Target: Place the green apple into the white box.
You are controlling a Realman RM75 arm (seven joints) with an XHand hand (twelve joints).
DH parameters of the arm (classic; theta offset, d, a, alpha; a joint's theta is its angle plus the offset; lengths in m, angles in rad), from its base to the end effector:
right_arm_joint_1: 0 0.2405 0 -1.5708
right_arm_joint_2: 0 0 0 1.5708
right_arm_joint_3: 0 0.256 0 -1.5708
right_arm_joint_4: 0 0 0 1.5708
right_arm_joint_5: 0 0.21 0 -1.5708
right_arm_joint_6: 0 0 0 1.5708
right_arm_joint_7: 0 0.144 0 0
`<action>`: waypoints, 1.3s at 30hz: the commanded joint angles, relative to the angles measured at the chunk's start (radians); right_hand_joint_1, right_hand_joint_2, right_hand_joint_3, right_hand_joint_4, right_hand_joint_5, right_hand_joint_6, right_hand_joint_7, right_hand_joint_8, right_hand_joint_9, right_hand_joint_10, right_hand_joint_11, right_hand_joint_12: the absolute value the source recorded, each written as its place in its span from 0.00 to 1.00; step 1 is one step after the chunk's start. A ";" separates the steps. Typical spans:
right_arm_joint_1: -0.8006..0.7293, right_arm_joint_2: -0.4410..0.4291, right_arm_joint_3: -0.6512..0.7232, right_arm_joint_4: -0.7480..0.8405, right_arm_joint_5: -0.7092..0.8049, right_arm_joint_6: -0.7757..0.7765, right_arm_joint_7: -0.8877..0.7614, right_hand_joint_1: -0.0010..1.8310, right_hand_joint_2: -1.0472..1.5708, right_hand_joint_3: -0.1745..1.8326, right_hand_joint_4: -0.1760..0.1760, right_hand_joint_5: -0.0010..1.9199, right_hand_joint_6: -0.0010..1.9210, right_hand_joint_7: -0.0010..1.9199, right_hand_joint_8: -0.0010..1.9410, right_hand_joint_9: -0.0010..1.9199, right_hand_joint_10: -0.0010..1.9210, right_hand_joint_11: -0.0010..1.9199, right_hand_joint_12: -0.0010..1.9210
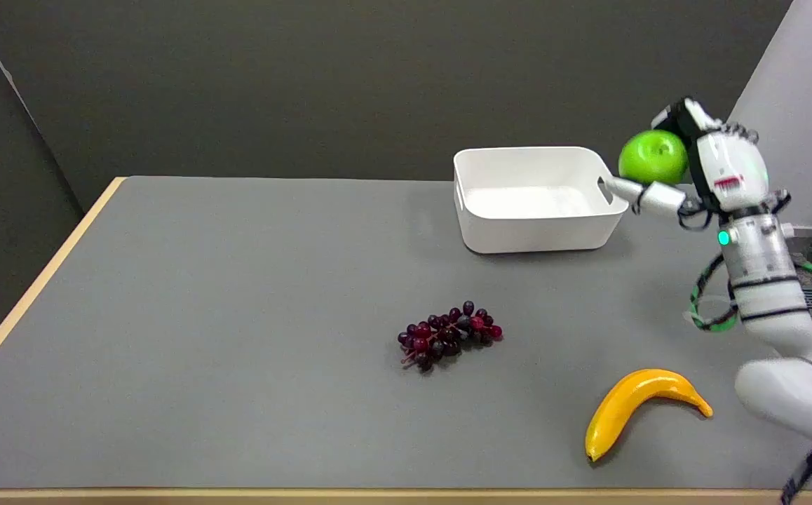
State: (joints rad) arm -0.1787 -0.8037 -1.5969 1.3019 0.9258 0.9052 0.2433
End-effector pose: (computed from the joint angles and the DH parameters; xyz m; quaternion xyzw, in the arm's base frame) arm -0.1896 -0.2793 0.4871 0.6103 0.0967 0.2871 0.7319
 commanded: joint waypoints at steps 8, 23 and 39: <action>0.823 -0.220 -0.466 -0.559 -0.060 -0.317 0.020 0.57 0.92 0.18 0.00 0.21 0.94 0.23 0.97 0.37 1.00 0.23 1.00; 0.899 -0.339 -0.489 -0.819 -0.050 -0.371 0.009 0.57 0.93 0.16 0.00 0.20 0.95 0.22 0.98 0.35 1.00 0.17 1.00; 0.654 -0.282 -0.374 -0.599 0.062 -0.270 0.011 0.45 0.71 0.53 0.19 0.16 0.36 0.09 0.84 0.03 1.00 0.00 1.00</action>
State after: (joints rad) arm 0.6128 -1.0938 -2.0360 0.5953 0.9047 0.5817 0.2525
